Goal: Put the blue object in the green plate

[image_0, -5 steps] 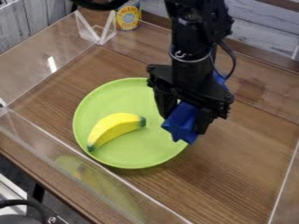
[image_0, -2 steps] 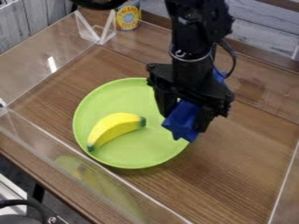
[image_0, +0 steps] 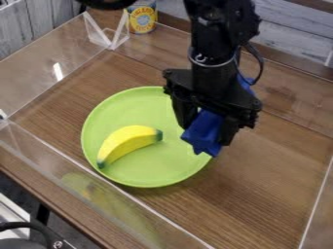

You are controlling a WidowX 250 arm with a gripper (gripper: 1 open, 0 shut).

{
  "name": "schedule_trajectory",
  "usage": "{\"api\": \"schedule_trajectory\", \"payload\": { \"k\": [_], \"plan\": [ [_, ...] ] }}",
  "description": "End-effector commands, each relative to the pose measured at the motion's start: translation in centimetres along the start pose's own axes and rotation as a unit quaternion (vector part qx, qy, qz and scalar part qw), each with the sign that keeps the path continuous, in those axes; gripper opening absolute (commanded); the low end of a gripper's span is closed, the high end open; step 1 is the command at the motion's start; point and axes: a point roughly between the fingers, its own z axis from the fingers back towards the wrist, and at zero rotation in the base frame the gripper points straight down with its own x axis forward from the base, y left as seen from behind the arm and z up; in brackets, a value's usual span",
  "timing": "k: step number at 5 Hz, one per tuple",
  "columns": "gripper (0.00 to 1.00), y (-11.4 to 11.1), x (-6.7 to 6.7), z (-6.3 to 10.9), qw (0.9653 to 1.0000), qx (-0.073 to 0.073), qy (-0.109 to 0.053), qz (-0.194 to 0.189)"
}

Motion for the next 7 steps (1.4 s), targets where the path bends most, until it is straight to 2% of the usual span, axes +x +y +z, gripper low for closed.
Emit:
{"api": "schedule_trajectory", "payload": {
  "k": [1,3,7],
  "plan": [
    [0.0,-0.1,0.4,1.0,0.9997,-0.001,-0.022,-0.002],
    [0.0,0.8,1.9,1.0,0.9993,0.002,-0.035,0.009],
    [0.0,0.6,5.9,-1.9,0.9986,-0.011,-0.049,0.014]
  ]
}}
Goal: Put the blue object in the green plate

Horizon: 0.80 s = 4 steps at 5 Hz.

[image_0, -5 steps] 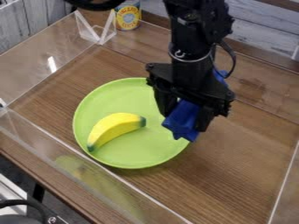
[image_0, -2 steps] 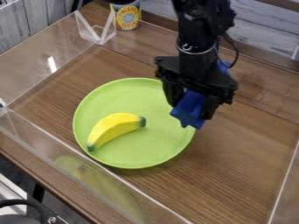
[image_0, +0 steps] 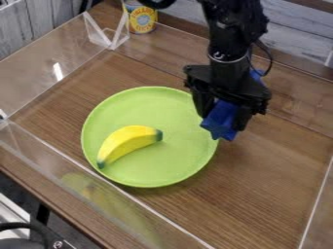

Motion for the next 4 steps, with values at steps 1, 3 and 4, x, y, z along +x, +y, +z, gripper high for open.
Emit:
{"api": "schedule_trajectory", "payload": {
  "k": [1,3,4],
  "plan": [
    [1.0,-0.01,1.66,0.74,0.9996,-0.007,-0.027,0.004],
    [1.0,0.0,1.73,0.27,0.9996,-0.01,-0.022,0.012],
    [1.0,-0.12,1.75,-0.08,0.9996,-0.012,-0.018,0.016]
  ]
}}
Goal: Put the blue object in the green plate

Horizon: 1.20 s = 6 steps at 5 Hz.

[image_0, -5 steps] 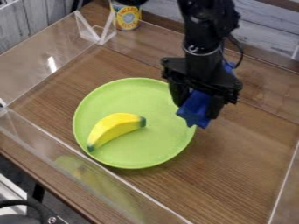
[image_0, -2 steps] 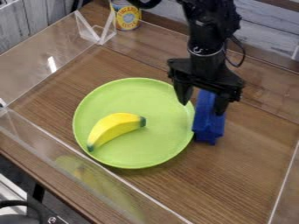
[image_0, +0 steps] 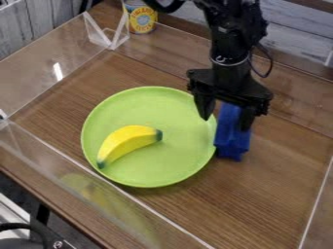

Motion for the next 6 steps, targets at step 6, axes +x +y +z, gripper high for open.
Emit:
{"api": "schedule_trajectory", "payload": {
  "k": [6],
  "plan": [
    [1.0,-0.3,1.1,-0.5,0.9996,-0.009,-0.007,0.026]
  ]
}}
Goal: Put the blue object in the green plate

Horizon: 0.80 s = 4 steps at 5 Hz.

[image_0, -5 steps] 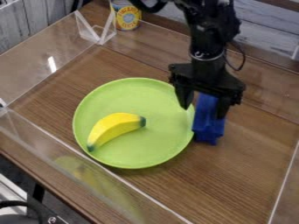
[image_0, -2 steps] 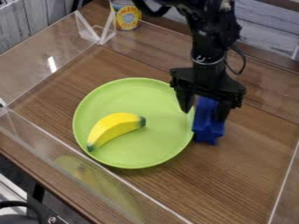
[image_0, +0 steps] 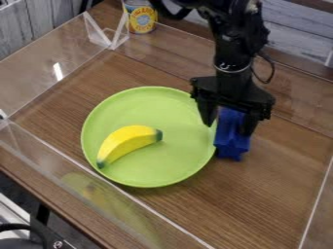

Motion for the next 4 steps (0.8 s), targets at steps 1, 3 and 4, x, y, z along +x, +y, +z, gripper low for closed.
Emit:
{"api": "schedule_trajectory", "payload": {
  "k": [1,3,4],
  "plan": [
    [1.0,-0.07,0.96,0.6,0.9998,-0.004,-0.017,0.007],
    [1.0,-0.21,0.92,-0.01,0.9998,-0.007,-0.013,0.015],
    [1.0,-0.13,0.96,-0.18,0.9998,-0.005,-0.011,0.017]
  ]
}}
